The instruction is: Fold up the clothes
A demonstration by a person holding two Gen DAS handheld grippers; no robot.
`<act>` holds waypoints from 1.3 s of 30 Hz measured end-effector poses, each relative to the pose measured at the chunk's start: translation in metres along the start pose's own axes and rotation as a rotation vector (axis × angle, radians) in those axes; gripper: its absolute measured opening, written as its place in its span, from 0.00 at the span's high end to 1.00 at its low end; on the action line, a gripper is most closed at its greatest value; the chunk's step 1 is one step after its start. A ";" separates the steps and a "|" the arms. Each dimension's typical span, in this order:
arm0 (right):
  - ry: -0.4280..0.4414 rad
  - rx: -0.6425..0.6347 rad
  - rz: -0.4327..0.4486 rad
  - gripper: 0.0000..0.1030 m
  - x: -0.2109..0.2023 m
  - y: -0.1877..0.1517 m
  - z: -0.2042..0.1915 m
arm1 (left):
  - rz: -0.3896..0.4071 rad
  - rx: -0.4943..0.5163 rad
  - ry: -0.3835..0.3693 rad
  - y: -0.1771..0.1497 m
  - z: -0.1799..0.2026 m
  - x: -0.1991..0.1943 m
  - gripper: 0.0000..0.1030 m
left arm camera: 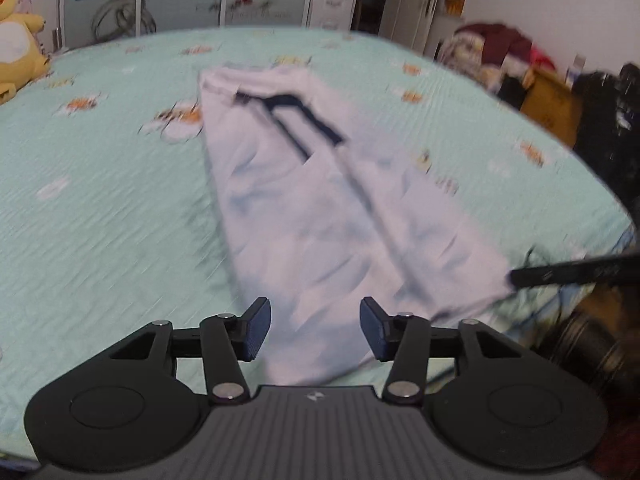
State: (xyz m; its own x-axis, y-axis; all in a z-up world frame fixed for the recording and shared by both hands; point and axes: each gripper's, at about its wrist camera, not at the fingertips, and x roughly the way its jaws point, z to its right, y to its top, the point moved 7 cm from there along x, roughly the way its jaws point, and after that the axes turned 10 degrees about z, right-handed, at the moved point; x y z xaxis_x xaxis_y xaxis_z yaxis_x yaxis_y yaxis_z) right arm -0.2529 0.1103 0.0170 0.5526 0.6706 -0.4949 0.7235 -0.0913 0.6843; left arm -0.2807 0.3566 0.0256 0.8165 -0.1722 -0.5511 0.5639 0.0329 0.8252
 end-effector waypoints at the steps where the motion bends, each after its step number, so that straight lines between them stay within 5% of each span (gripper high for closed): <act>1: 0.001 -0.003 0.004 0.95 0.005 0.001 -0.001 | -0.032 0.013 0.008 -0.006 0.006 0.011 0.35; 3: -0.018 0.003 -0.021 0.94 0.017 -0.003 0.003 | -0.154 0.037 0.030 -0.031 0.012 0.033 0.35; 7: -0.027 0.098 -0.062 0.99 0.019 -0.018 0.019 | -0.167 0.074 0.087 -0.033 0.023 0.031 0.33; 12: -0.026 0.007 0.026 0.94 -0.003 -0.003 0.005 | -0.176 0.048 0.119 -0.025 0.031 0.030 0.33; 16: -0.087 -0.009 0.028 0.68 0.010 -0.001 0.016 | -0.211 0.036 0.148 -0.036 0.035 0.038 0.29; 27: -0.030 -0.083 0.087 0.70 -0.002 0.018 -0.018 | -0.217 0.033 0.177 -0.035 0.037 0.039 0.26; 33: -0.078 -0.028 -0.025 0.70 0.022 -0.012 0.001 | -0.219 0.030 0.176 -0.035 0.037 0.040 0.25; 39: -0.040 -0.052 0.030 0.69 0.009 0.003 -0.022 | -0.218 0.026 0.178 -0.035 0.037 0.041 0.22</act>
State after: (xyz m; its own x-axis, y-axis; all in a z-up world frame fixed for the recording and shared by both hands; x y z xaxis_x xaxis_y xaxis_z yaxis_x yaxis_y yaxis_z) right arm -0.2549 0.1322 0.0263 0.5905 0.6382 -0.4940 0.6847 -0.0721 0.7252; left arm -0.2719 0.3119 -0.0216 0.6865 0.0029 -0.7271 0.7271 -0.0114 0.6864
